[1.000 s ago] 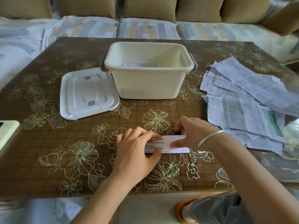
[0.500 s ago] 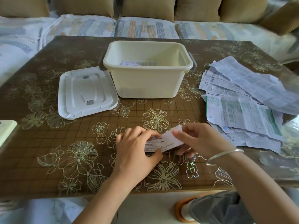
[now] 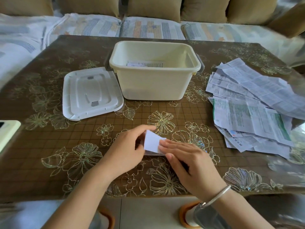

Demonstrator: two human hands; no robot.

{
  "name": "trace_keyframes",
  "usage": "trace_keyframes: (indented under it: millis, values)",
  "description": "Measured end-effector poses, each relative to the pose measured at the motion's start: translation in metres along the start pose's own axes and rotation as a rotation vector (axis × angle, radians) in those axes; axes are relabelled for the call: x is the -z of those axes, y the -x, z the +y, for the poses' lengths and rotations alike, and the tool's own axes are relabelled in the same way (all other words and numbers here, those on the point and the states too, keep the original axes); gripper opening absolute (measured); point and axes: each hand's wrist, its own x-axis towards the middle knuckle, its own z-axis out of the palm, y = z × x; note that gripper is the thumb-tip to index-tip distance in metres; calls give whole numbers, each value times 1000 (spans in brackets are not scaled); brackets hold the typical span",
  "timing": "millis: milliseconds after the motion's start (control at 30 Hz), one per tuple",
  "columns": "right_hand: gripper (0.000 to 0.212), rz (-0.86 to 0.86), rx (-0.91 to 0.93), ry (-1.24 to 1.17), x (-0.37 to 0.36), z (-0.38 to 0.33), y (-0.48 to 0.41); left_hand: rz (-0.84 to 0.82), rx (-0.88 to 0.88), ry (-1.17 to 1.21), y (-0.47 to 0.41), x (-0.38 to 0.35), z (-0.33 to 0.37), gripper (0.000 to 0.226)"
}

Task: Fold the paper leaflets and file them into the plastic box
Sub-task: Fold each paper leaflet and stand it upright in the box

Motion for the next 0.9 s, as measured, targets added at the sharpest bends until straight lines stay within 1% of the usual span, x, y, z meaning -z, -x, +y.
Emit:
trace_keyframes:
  millis: [33, 100, 233, 300, 433, 533, 600, 667, 767, 833, 900]
  values:
    - [28, -1, 19, 28, -1, 0, 1, 5, -12, 4, 0, 2, -2, 61]
    - [29, -8, 53, 75, -2, 0, 3, 44, -39, 18, -1, 4, -5, 57]
    - [32, -17, 79, 115, -4, 0, 5, 181, -166, 42, 7, 4, -12, 32]
    - [30, -10, 70, 122, -4, 0, 3, 183, -210, 1, 12, 3, -16, 25]
    - [25, -39, 69, 142, 0, 2, -11, 170, -248, -171, 16, 3, -21, 13]
    - [24, -108, 77, 178, 3, 3, -28, 171, -288, -226, 14, 7, -21, 15]
    - [25, -157, 116, 208, 6, 5, -36, 172, -299, -250, 13, 8, -20, 17]
    - [24, -200, 212, 270, 9, 7, -40, 175, -313, -244, 14, 8, -22, 20]
    - [18, -191, 360, 333, 12, 9, -44, 164, -319, -215, 14, 10, -24, 34]
    - [19, -151, 346, 291, 14, 9, -52, 200, -285, -125, 8, 12, -21, 27]
    - [20, -124, 269, 222, 18, 7, -67, 277, -243, -36, 1, 17, -16, 17]
